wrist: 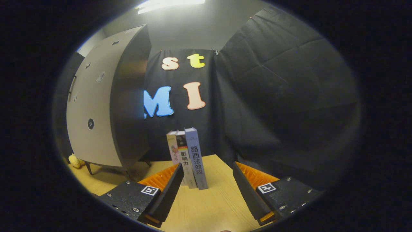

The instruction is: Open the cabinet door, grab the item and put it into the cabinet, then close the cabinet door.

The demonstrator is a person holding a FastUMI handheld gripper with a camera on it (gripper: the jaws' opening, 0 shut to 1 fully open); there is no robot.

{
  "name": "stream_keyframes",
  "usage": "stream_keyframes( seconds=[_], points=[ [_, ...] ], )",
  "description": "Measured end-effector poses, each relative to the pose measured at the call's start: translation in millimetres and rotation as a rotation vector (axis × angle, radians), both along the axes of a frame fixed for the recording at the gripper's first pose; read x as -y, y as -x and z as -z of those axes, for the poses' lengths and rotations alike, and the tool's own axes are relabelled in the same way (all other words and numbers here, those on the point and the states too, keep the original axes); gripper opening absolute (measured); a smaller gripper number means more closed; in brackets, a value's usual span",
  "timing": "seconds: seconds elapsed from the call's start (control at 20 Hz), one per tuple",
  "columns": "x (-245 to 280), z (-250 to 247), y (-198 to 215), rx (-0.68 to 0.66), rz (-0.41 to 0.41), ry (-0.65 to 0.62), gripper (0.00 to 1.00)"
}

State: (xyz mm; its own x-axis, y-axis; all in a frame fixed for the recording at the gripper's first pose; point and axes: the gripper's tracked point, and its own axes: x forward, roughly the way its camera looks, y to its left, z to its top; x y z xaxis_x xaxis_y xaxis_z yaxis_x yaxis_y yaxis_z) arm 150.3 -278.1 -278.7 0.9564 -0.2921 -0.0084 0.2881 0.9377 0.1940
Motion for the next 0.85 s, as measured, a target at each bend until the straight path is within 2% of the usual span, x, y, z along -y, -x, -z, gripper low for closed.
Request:
stream_keyframes(
  seconds=[0.1,0.35,0.5,0.75,0.85],
  points=[
    [1,21,-9,-0.001,-0.008,-0.02,0.95],
    [-3,31,-11,0.024,-0.064,0.026,0.95],
    [0,40,-19,0.006,-0.053,-0.01,0.95],
    [-3,38,-19,-0.019,-0.046,-0.038,0.95],
    [-31,8,-12,-0.052,-0.064,-0.072,0.95]
  ],
)
